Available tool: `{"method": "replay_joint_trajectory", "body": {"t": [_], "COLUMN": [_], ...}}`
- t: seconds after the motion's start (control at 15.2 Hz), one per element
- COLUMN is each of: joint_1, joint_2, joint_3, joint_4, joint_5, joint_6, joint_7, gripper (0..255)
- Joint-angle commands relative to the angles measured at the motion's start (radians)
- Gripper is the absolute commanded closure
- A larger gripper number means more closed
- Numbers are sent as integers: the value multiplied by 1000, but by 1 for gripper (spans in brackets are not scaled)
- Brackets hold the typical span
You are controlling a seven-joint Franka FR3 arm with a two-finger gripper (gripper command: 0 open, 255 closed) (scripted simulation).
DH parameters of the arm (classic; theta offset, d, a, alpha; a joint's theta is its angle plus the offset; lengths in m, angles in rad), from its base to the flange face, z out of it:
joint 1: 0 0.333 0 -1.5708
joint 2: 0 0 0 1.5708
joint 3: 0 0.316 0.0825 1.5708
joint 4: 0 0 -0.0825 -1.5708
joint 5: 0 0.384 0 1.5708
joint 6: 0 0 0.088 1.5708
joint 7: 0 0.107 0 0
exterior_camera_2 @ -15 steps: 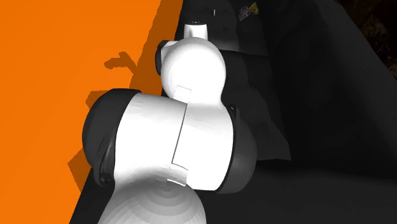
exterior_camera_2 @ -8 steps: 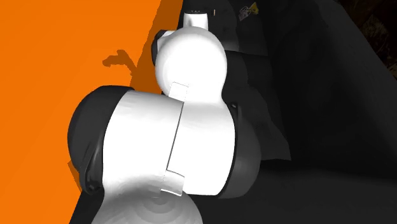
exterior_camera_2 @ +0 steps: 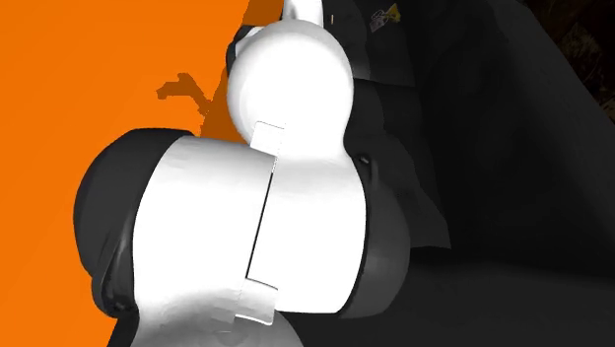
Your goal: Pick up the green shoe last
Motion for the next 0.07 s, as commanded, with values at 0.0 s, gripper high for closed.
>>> {"method": "replay_joint_trajectory", "body": {"t": [0.0], "joint_1": [0], "joint_2": [-5], "joint_3": [1], "joint_4": [-2], "joint_5": [1], "joint_6": [-3], "joint_7": [0], "gripper": [255]}}
